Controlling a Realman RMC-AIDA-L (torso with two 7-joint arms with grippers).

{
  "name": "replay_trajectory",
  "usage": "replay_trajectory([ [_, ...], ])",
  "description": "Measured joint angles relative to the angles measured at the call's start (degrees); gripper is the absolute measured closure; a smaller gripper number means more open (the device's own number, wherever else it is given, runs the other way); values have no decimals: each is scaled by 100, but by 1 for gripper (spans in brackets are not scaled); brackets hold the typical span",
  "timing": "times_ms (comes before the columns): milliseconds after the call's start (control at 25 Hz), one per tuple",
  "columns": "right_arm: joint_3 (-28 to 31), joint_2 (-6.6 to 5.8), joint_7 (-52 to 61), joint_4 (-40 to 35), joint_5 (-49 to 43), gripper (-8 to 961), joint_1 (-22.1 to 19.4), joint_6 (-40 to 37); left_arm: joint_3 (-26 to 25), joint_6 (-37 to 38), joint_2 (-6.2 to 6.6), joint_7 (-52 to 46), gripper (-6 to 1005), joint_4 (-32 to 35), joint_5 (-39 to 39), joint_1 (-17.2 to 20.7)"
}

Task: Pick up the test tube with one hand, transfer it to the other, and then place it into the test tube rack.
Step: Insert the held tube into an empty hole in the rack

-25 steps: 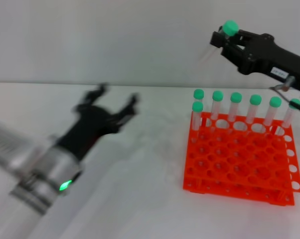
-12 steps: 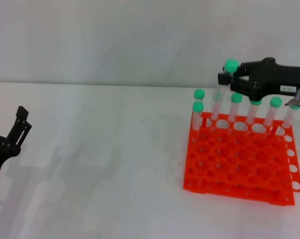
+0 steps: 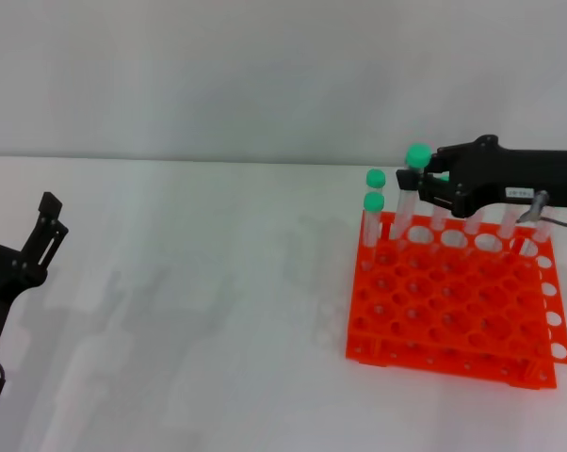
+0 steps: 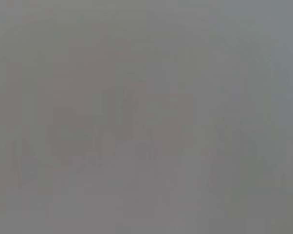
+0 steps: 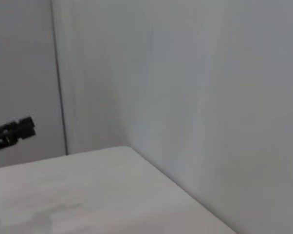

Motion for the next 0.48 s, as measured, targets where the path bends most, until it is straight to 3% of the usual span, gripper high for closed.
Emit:
replay_trajectory([
  [320, -33, 222, 5, 6, -201, 686, 37, 485, -1, -120, 5, 0, 101, 3, 0, -8],
  [480, -18, 273, 14, 30, -346, 682, 59, 587, -1, -172, 7, 2, 101, -2, 0, -7],
])
